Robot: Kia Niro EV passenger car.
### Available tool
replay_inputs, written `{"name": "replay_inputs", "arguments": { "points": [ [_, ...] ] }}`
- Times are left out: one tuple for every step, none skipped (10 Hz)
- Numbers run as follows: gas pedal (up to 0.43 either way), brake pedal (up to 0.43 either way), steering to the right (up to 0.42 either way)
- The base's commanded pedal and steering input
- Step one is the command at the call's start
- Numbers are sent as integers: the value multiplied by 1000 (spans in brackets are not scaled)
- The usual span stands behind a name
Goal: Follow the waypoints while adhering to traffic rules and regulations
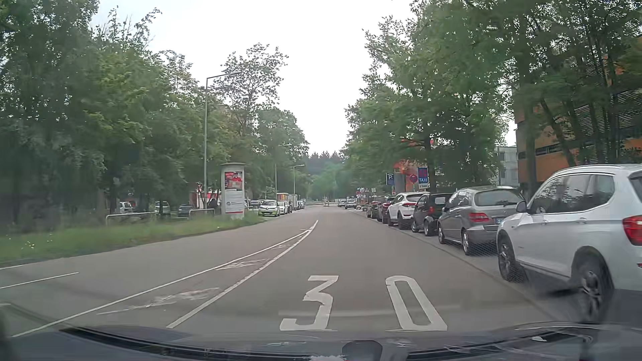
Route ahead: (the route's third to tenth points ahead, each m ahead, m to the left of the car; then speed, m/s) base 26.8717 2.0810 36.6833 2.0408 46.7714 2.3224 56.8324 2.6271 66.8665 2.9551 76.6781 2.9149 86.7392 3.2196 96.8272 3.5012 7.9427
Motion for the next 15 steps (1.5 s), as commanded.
{"name": "replay_inputs", "arguments": {
  "points": [
    [130,0,32],
    [110,0,20],
    [87,0,11],
    [67,0,10],
    [59,0,9],
    [47,0,7],
    [47,0,5],
    [47,0,4],
    [47,0,5],
    [47,0,4],
    [47,0,3],
    [47,0,1],
    [47,0,0],
    [47,0,0],
    [47,0,0]
  ]
}}
